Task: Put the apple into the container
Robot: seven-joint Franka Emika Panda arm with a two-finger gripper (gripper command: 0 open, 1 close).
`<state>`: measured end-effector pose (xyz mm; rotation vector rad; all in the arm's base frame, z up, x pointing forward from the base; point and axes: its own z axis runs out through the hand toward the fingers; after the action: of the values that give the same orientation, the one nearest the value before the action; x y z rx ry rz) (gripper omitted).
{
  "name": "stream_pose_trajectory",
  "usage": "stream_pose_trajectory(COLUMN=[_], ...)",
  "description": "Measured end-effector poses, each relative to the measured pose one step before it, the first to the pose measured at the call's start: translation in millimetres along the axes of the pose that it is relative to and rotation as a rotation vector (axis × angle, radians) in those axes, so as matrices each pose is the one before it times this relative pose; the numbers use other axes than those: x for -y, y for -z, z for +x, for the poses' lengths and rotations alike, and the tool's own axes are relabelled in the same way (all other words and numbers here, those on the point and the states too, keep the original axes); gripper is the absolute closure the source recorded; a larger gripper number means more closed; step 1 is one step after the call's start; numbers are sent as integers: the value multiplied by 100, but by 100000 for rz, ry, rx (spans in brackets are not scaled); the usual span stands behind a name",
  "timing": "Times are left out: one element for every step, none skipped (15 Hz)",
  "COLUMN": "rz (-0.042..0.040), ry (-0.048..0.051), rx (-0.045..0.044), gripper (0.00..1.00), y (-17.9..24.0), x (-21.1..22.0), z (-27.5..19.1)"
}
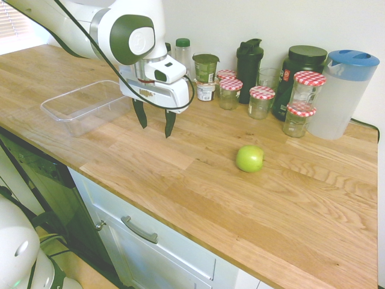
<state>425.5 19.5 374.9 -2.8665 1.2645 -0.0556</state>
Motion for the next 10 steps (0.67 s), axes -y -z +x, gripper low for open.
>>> stream_pose_trajectory(rz=[-87,80,80,9,-508,-1760,-2081,-444,690,1250], ry=[103,555,616,671,1107,1889,1490,2243,3403,3477], rx=[100,-49,-41,27,439,-330,-1934,-2200,-1327,-602], gripper=[0,0,0,0,0,0,0,0,0,0], y=[-60,39,340,947,1626,2280,2231,1391,622,133], x=[-7,10,132,306,309,-57,-710,-1280,-1669,-1970], z=[20,34,81,234,513,1062,1666,1893,1876,1784])
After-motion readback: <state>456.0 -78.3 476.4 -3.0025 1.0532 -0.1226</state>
